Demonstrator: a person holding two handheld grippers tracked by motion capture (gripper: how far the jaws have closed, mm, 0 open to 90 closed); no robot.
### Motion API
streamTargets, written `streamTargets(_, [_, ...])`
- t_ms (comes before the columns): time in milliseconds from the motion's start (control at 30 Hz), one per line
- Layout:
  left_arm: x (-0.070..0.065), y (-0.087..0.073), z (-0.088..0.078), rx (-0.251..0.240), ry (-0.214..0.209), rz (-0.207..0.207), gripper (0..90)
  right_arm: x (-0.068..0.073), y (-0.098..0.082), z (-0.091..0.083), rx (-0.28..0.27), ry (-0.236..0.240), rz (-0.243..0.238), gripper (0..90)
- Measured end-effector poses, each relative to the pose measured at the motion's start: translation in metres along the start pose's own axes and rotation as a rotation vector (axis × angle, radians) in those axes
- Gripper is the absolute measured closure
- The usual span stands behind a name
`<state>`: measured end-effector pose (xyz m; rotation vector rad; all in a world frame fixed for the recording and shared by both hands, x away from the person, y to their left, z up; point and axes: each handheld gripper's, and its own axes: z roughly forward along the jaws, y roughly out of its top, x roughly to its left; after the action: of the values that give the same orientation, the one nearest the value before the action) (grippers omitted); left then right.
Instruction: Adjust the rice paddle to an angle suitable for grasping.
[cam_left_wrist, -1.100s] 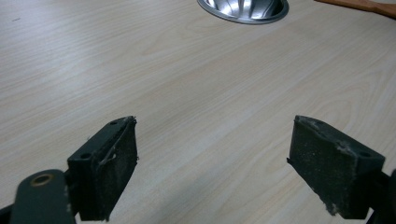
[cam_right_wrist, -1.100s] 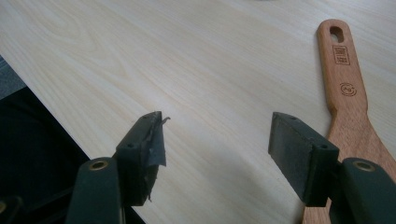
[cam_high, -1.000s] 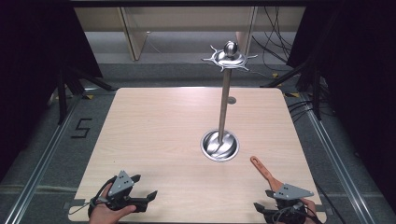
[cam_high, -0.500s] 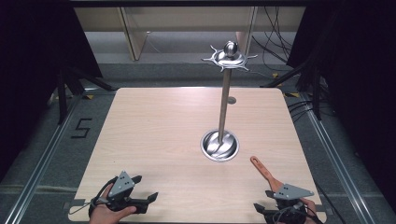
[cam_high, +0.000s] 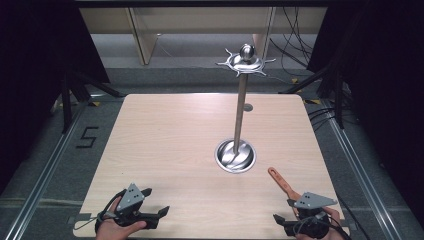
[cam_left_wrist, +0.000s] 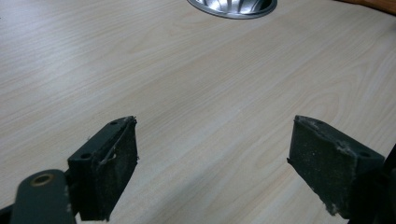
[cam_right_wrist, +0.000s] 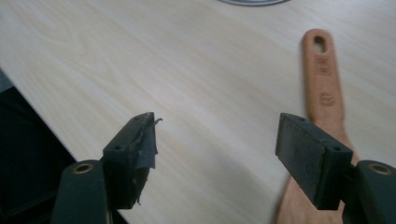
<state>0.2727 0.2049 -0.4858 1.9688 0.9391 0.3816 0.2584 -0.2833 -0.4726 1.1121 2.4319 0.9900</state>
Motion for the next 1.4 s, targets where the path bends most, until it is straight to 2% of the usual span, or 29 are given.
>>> streamTargets(67, [0.0, 0.0, 0.0, 0.005, 0.001, 0.001, 14.8, -0.001, 0.002, -0.001, 0.001, -0.012, 0.004, 29.0])
streamTargets(100, [-0.001, 0.001, -0.001, 0.002, -0.003, 0.0, 14.8, -0.005, 0.007, -0.002, 0.02, -0.032, -0.018, 27.4])
streamTargets(133, [-0.001, 0.001, 0.0, 0.0, -0.005, 0.0, 14.8, -0.004, 0.008, -0.004, 0.041, -0.032, 0.006, 27.1])
streamTargets(167, [-0.002, 0.0, 0.0, 0.004, -0.004, -0.021, 14.8, -0.006, 0.01, -0.003, 0.033, -0.039, 0.004, 27.1])
streamTargets(200, [-0.003, 0.0, 0.0, 0.001, -0.005, -0.021, 14.8, -0.007, 0.011, -0.004, 0.055, -0.04, 0.016, 27.1])
streamTargets(233, [-0.002, 0.0, 0.0, 0.003, -0.003, -0.006, 14.8, -0.009, 0.013, -0.004, 0.054, -0.05, 0.012, 27.0])
streamTargets(300, [-0.002, 0.0, 0.0, 0.01, 0.004, -0.02, 14.8, -0.011, 0.015, -0.004, 0.071, -0.054, 0.007, 27.1])
streamTargets(333, [-0.001, 0.001, 0.0, 0.007, -0.001, 0.003, 14.8, -0.016, 0.02, -0.002, 0.089, -0.061, 0.003, 29.7])
streamTargets(367, [-0.002, 0.0, 0.0, -0.002, -0.006, -0.004, 14.8, -0.018, 0.022, 0.0, 0.1, -0.067, -0.008, 31.0])
streamTargets(400, [-0.001, 0.001, -0.001, 0.009, -0.004, 0.009, 14.8, -0.019, 0.024, 0.0, 0.124, -0.072, 0.007, 31.7])
streamTargets(433, [-0.002, 0.001, -0.001, -0.001, -0.01, 0.007, 14.8, -0.022, 0.026, 0.002, 0.124, -0.086, -0.018, 32.5])
streamTargets(467, [-0.002, 0.001, -0.001, -0.001, -0.01, 0.007, 14.8, -0.022, 0.026, 0.002, 0.124, -0.086, -0.018, 32.5])
streamTargets(500, [-0.004, 0.002, -0.002, -0.004, -0.014, 0.003, 14.8, -0.028, 0.031, 0.004, 0.146, -0.091, -0.008, 33.7])
streamTargets(533, [-0.003, 0.002, -0.002, -0.003, -0.02, 0.02, 14.8, -0.03, 0.032, 0.005, 0.149, -0.092, -0.01, 34.2])
streamTargets(633, [-0.004, 0.001, -0.001, -0.007, -0.016, 0.008, 14.8, -0.038, 0.038, 0.01, 0.178, -0.092, 0.028, 35.2])
streamTargets(700, [-0.003, 0.001, -0.001, -0.013, -0.009, 0.008, 14.8, -0.039, 0.039, 0.011, 0.191, -0.093, 0.032, 35.9])
streamTargets(767, [-0.002, 0.002, -0.002, -0.017, -0.007, 0.008, 14.8, -0.048, 0.044, 0.015, 0.211, -0.108, 0.037, 37.2])
streamTargets(900, [-0.001, 0.001, -0.002, -0.004, 0.005, 0.015, 14.8, -0.055, 0.048, 0.021, 0.215, -0.108, 0.041, 40.9])
streamTargets(933, [-0.003, 0.001, -0.001, -0.013, -0.001, -0.012, 14.8, -0.056, 0.051, 0.022, 0.237, -0.103, 0.063, 41.4])
streamTargets(967, [-0.004, 0.001, -0.001, -0.014, -0.004, -0.008, 14.8, -0.06, 0.056, 0.03, 0.266, -0.104, 0.064, 41.3])
streamTargets(1067, [-0.002, 0.001, -0.001, -0.019, -0.006, 0.004, 14.8, -0.063, 0.059, 0.036, 0.283, -0.096, 0.064, 41.5])
streamTargets(1100, [-0.001, 0.001, -0.002, -0.005, 0.001, 0.015, 14.8, -0.064, 0.061, 0.04, 0.306, -0.093, 0.075, 42.1])
streamTargets(1133, [-0.001, 0.001, -0.002, -0.005, 0.001, 0.015, 14.8, -0.064, 0.061, 0.04, 0.306, -0.093, 0.075, 42.1])
streamTargets(1200, [-0.002, 0.001, -0.002, -0.008, 0.008, -0.014, 14.8, -0.068, 0.062, 0.044, 0.313, -0.098, 0.076, 42.9])
streamTargets(1233, [-0.002, 0.001, -0.001, -0.015, 0.005, -0.019, 14.8, -0.069, 0.062, 0.045, 0.319, -0.108, 0.063, 43.1])
streamTargets(1300, [-0.001, 0.001, -0.002, -0.01, 0.008, -0.012, 14.8, -0.071, 0.064, 0.049, 0.33, -0.123, 0.065, 43.9])
streamTargets(1400, [0.0, 0.001, -0.002, -0.005, 0.011, -0.003, 14.8, -0.071, 0.065, 0.051, 0.342, -0.111, 0.075, 45.3])
